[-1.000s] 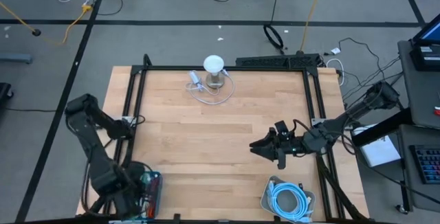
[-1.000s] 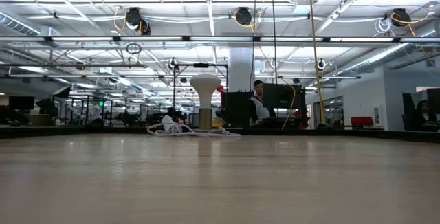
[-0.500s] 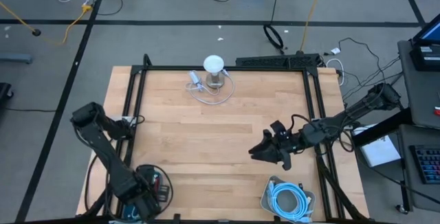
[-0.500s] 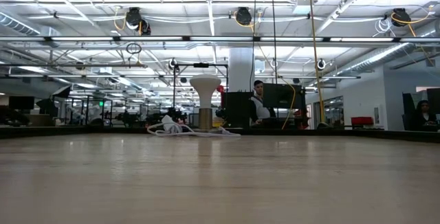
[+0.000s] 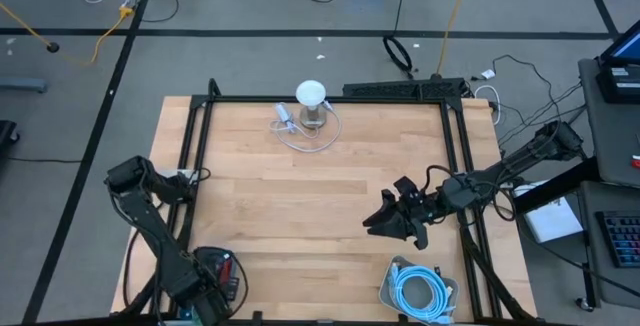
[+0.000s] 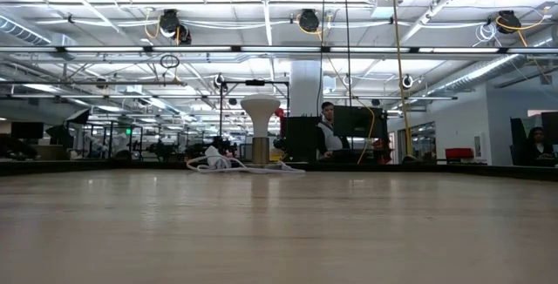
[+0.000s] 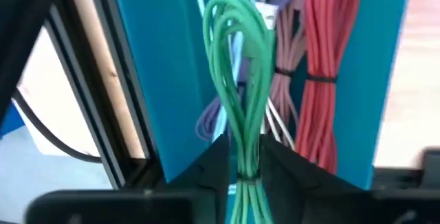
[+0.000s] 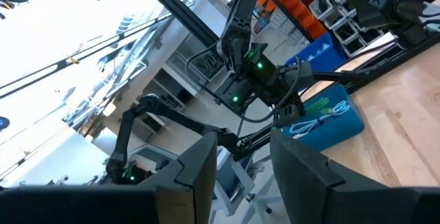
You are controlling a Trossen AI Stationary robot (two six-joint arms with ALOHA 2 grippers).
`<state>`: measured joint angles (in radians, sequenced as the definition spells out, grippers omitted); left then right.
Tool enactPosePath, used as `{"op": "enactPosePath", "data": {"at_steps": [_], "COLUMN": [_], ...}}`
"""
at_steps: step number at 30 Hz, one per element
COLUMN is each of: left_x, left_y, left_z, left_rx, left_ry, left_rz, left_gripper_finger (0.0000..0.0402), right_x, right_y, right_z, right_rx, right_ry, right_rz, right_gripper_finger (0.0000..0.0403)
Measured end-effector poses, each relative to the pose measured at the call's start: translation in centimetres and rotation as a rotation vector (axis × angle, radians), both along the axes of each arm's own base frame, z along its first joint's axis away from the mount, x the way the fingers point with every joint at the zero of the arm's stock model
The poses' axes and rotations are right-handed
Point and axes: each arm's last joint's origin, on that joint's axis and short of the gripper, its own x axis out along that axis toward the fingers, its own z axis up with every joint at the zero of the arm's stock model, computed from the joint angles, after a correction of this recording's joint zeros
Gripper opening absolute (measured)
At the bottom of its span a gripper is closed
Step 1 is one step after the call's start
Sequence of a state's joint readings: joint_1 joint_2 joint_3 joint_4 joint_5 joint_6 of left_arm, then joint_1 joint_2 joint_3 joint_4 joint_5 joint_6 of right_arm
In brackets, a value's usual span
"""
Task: Pick & Place USB Port
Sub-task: Put the green charger cable into the blue bin
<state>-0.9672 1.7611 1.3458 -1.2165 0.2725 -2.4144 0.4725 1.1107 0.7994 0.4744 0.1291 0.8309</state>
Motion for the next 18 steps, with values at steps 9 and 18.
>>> {"op": "enactPosePath", "data": {"at_steps": [9, 18], "left_x": [-0.7, 1.6], "left_y": [0.8, -1.4], "left_z": [0.1, 0.0], "left_rx": [0.096, -0.143], "left_ry": [0.065, -0.190], "left_rz": [-0.004, -0.026], "left_gripper_finger": [0.0117, 0.0049], "right_x": [0.0, 0.0], "right_y": [0.0, -0.1], "right_z": [0.0, 0.2], "right_rx": [-0.008, 0.002], "right_ry": [-0.003, -0.019], "right_rz": [-0.003, -0.002], "right_gripper_finger": [0.0130, 0.0130]}}
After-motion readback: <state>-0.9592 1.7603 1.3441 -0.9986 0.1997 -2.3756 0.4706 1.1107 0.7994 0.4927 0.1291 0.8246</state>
